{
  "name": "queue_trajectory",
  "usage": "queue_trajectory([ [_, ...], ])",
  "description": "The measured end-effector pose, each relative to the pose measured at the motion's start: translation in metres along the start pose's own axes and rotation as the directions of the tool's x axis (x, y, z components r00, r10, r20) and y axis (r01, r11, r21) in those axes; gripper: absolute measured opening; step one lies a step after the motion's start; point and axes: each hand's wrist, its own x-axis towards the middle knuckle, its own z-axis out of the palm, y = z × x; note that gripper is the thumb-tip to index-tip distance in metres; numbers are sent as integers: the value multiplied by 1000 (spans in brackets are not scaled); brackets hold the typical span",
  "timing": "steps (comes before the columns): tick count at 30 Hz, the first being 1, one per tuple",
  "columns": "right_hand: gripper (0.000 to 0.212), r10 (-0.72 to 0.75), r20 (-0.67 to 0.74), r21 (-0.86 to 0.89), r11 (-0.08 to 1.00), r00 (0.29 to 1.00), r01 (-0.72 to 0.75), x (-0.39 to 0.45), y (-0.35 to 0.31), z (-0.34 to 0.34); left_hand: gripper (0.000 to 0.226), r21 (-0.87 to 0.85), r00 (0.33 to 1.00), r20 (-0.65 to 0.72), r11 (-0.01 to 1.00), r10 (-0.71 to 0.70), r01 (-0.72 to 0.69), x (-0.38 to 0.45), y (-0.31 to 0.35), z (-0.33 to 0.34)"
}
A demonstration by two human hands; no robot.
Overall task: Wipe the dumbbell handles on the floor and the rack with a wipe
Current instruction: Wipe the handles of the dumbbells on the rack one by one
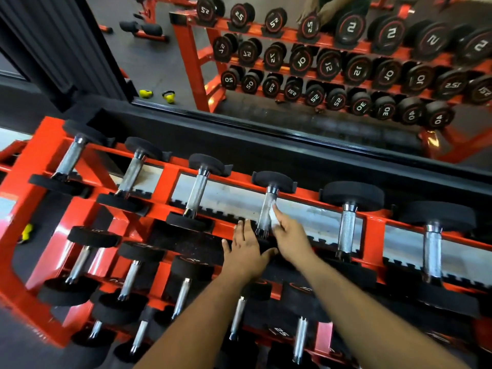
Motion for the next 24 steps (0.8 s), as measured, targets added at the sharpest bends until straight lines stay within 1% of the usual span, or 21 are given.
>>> queue_trajectory([
  [1,53,85,26,138,986,996,-88,-11,-1,11,103,5,1000,-2,1000,3,-3,1,-1,0],
  [2,49,152,57,267,950,987,-162,-16,-4,16,102,9,1000,0,1000,4,-4,1,-2,1],
  [3,44,231,65,398,886,971,-237,-9,-8,15,103,10,1000,6,1000,3,-3,1,-2,1],
  [4,38,305,70,528,797,950,-294,5,-11,11,105,12,1000,13,1000,1,-1,1,-2,1],
  [6,22,351,93,694,648,932,-313,35,-23,-3,107,13,1000,0,1000,-1,1,1,-1,1],
  [7,19,359,121,735,594,926,-327,47,-28,-7,108,9,1000,-3,1000,-1,1,1,0,1],
  [8,22,369,153,735,577,917,-355,55,-30,-6,107,1,1000,-2,1000,0,0,0,0,0],
  [11,33,411,206,635,634,888,-441,56,-35,-1,107,-5,1000,8,1000,0,0,0,0,-1],
  [13,34,416,226,650,608,881,-455,57,-38,-7,107,0,1000,14,1000,2,-2,0,-1,-1],
  [15,27,450,169,684,587,877,-433,59,-41,-12,106,0,1000,1,1000,12,-12,0,-2,0],
  [16,25,472,131,674,603,872,-428,60,-44,-12,106,-4,1000,-14,1000,16,-16,0,-3,1],
  [18,34,498,90,613,655,863,-442,63,-50,-6,106,-3,999,-27,1000,26,-26,0,-3,2],
  [20,44,504,116,582,664,856,-470,67,-60,-1,106,-1,1000,-21,1000,23,-23,0,-3,2],
  [22,45,503,181,598,626,845,-501,72,-64,-6,106,-2,1000,-10,1000,11,-11,-1,-2,0],
  [24,45,484,217,594,624,848,-508,70,-60,-13,106,1,1000,-7,1000,7,-7,-2,0,-1],
])
